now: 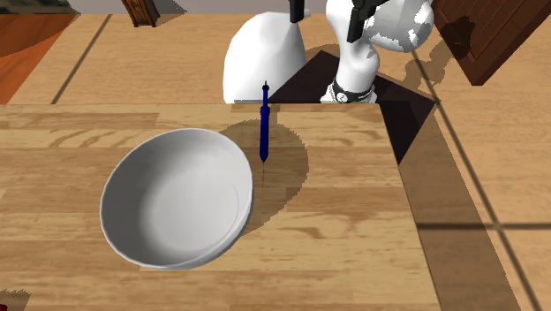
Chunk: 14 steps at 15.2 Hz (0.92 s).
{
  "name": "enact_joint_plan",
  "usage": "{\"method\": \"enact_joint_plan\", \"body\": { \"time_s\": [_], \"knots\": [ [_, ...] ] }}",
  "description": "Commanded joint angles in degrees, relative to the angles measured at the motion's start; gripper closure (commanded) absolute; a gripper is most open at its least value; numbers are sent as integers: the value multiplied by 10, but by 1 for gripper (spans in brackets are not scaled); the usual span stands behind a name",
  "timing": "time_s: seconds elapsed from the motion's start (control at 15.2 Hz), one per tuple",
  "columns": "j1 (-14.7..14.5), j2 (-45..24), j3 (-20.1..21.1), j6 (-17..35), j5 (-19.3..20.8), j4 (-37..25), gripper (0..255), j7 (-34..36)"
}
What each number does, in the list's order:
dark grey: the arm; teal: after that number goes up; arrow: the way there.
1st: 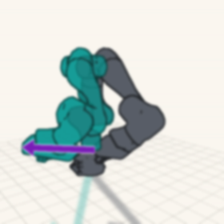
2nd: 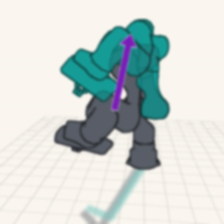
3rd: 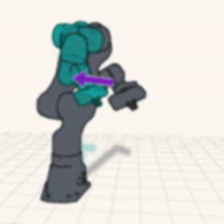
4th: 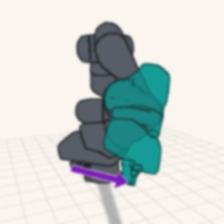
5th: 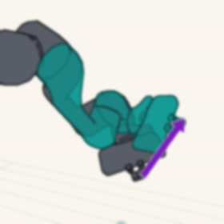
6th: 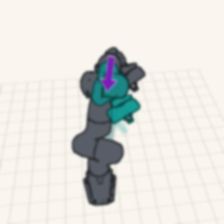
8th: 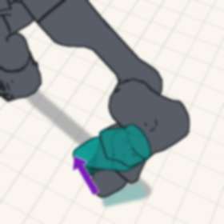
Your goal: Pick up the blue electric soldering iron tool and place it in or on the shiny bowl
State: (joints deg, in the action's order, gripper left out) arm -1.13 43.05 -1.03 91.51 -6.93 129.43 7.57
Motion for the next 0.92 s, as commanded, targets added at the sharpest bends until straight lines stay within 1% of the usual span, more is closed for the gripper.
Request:
{"method": "enact_joint_plan", "body": {
  "time_s": [0.0, 0.4, 0.66, 0.86],
  "knots": [
    [0, 0, 0, 0, 0, 0, 0, 0],
    [-48, -84, -71, 51, 44, 23, 0, -223],
    [-78, -156, -109, 88, 69, 21, 0, -367],
    [-97, -216, -130, 117, 83, 13, 0, -469]
  ]
}}
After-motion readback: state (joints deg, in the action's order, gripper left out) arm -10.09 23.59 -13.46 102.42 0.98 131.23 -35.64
